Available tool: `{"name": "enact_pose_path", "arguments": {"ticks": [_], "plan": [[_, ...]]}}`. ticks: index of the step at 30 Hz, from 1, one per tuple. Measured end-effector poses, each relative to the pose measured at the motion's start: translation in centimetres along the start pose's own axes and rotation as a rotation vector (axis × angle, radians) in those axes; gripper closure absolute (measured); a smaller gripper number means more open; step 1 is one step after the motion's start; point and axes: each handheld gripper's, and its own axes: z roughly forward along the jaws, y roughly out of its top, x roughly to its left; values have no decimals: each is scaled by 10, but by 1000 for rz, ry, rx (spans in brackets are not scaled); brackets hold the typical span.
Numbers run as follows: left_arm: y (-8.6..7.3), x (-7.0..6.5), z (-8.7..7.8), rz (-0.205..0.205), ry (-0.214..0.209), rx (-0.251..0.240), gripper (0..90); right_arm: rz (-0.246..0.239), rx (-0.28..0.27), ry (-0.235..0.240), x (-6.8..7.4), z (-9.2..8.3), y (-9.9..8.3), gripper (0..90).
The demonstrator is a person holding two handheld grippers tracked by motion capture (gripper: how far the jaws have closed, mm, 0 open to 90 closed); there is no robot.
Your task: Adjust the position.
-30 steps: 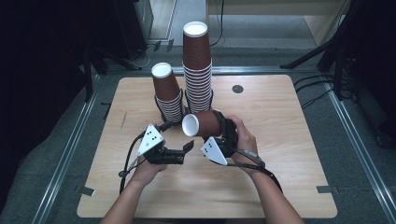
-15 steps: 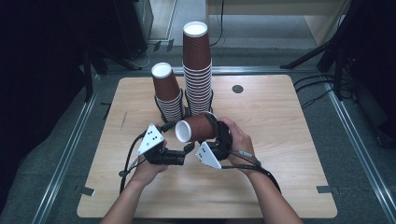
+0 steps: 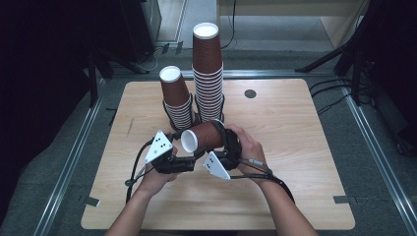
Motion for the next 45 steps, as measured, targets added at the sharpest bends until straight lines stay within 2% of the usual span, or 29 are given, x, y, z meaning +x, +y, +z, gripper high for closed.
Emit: {"name": "enact_pose_path", "arguments": {"ticks": [4, 9, 11, 21, 27, 30, 32, 42, 45], "plan": [[0, 0, 0, 0, -4, 1, 144, -10, -4, -2, 1, 0, 2, 129], [1, 0, 0, -9, -12, -6, 160, -47, -10, 5, 3, 0, 3, 128], [1, 0, -1, -6, -15, -7, 191, -47, -11, 3, 4, 0, 4, 128], [1, 4, -2, -28, -25, -2, 210, -59, -14, 8, 4, 0, 3, 117], [1, 4, -3, -29, -31, -5, 222, -33, -9, 19, 3, 0, 5, 82], [1, 5, -4, -26, -22, -9, 224, -13, 12, 21, 2, 0, 5, 12], [1, 5, -5, -30, -24, -12, 225, -6, 12, 15, 0, 0, 4, 0], [2, 11, -10, -56, -17, -40, 227, 2, 39, -5, -8, -7, -7, 0], [2, 10, -11, -61, -17, -47, 226, 23, 49, -8, -7, -10, -9, 0]]}}
